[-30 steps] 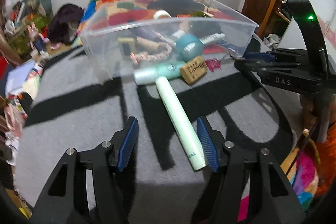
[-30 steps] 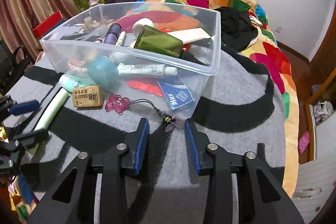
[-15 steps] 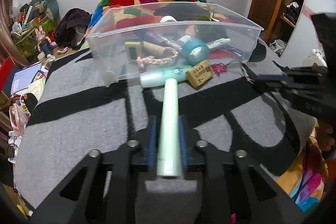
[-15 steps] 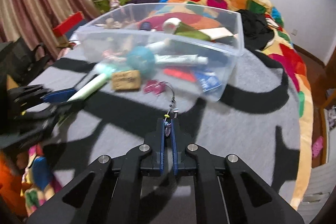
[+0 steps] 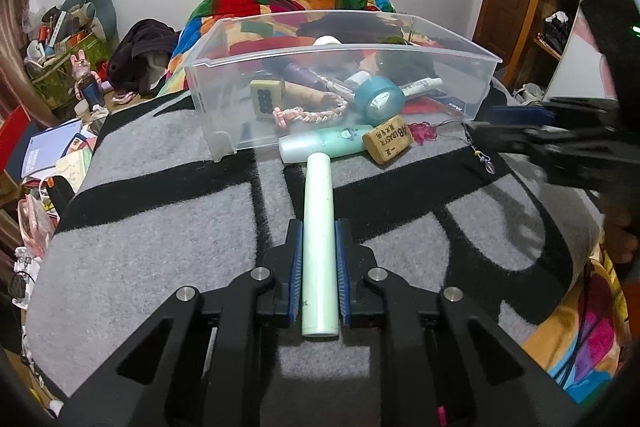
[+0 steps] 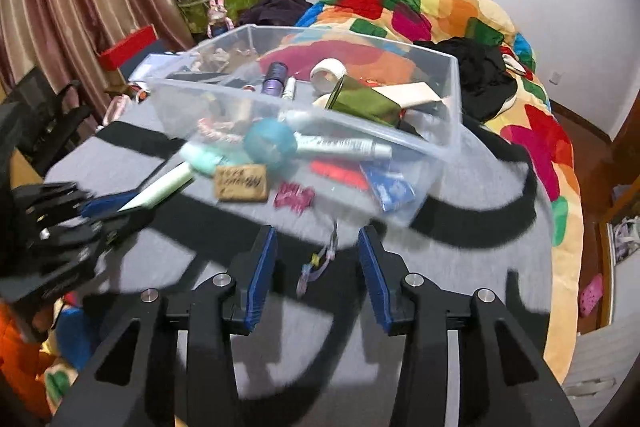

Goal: Organize objects
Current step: 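Carry the keychain and green tube over the box and open both tools, then grasp the beige eraser block with the right tool while the left grasps the teal bottle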

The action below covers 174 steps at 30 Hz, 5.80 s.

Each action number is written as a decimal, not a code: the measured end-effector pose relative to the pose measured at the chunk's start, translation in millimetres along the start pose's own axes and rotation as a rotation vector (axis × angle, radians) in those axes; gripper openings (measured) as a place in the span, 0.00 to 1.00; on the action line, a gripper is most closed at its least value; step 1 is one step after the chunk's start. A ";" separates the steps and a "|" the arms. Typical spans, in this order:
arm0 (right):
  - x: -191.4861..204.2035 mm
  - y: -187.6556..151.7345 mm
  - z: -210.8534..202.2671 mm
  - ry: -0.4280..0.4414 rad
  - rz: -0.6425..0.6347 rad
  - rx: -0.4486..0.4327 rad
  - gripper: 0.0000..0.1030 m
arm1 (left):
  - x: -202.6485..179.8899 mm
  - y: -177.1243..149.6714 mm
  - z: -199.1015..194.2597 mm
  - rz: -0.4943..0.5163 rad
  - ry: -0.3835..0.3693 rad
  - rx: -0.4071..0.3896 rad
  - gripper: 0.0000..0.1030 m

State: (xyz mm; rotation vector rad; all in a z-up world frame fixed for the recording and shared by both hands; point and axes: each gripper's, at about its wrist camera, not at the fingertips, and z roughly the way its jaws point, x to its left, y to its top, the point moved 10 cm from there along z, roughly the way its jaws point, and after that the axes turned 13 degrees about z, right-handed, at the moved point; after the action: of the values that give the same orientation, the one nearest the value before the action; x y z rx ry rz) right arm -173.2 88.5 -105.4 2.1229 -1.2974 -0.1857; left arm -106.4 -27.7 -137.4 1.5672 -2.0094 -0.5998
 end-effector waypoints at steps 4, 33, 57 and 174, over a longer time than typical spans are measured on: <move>-4.1 3.7 26.7 -0.043 0.004 0.061 0.15 | 2.2 -0.3 -5.0 -0.014 -0.008 -0.011 0.14; 27.0 63.6 -65.5 0.134 0.065 -0.236 0.03 | 32.6 85.5 -51.0 -0.095 -0.014 -0.219 0.14; 2.7 -15.5 14.7 0.015 -0.023 0.042 0.24 | 66.9 116.1 29.2 -0.127 -0.018 -0.046 0.14; 21.0 52.0 -40.9 0.132 0.107 -0.179 0.36 | 4.0 102.9 -21.2 0.015 -0.075 -0.142 0.24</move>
State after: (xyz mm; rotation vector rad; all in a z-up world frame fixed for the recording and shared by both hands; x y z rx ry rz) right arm -184.2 72.7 -38.8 1.8790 -1.2638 -0.1100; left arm -170.0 -8.1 -56.0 1.4643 -1.9841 -0.7881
